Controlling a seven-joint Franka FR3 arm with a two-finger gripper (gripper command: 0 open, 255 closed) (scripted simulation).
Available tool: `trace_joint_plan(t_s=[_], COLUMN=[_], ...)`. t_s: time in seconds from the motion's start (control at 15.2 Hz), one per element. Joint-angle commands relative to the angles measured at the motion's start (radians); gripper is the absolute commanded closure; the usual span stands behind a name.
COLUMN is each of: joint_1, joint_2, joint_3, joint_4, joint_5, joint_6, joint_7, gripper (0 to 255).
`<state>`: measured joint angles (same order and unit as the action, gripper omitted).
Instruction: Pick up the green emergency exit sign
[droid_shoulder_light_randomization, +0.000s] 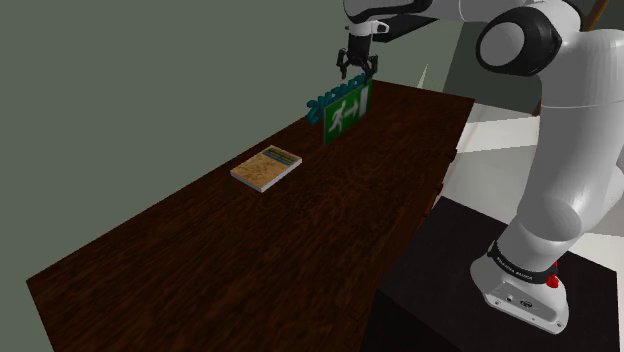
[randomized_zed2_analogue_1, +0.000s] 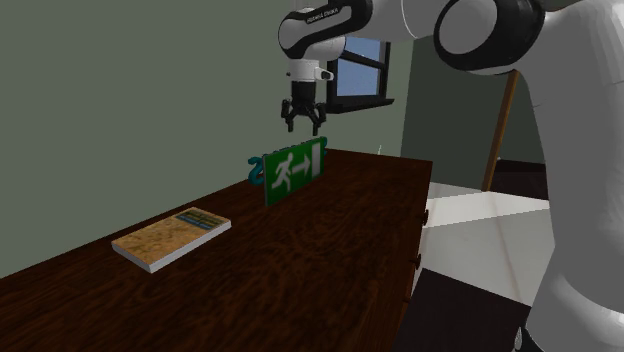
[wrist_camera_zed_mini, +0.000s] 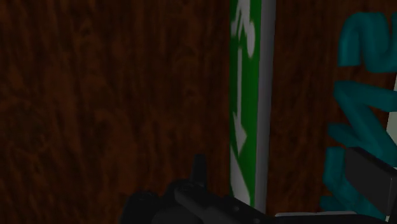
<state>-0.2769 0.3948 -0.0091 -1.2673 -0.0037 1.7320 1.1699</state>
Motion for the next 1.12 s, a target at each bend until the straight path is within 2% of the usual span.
trace_joint_plan(t_s=[0.0, 0.53, 0.59, 1.06], joint_1=[-0.007, -0.007, -0.007, -0.007], joint_2=[0.027, 0.017, 0.018, 0.017], joint_3=[-0.009, -0.009, -0.009, -0.009], joint_4=[0.021, -0.082, -0.08, -0.081], joint_5=[0.003, 0.003, 0.003, 0.003], joint_6=[0.004, 0.097, 0.096, 0.096], joint_7=[0.023, 0.024, 0.023, 0.023], gripper=[0, 0, 255, 255])
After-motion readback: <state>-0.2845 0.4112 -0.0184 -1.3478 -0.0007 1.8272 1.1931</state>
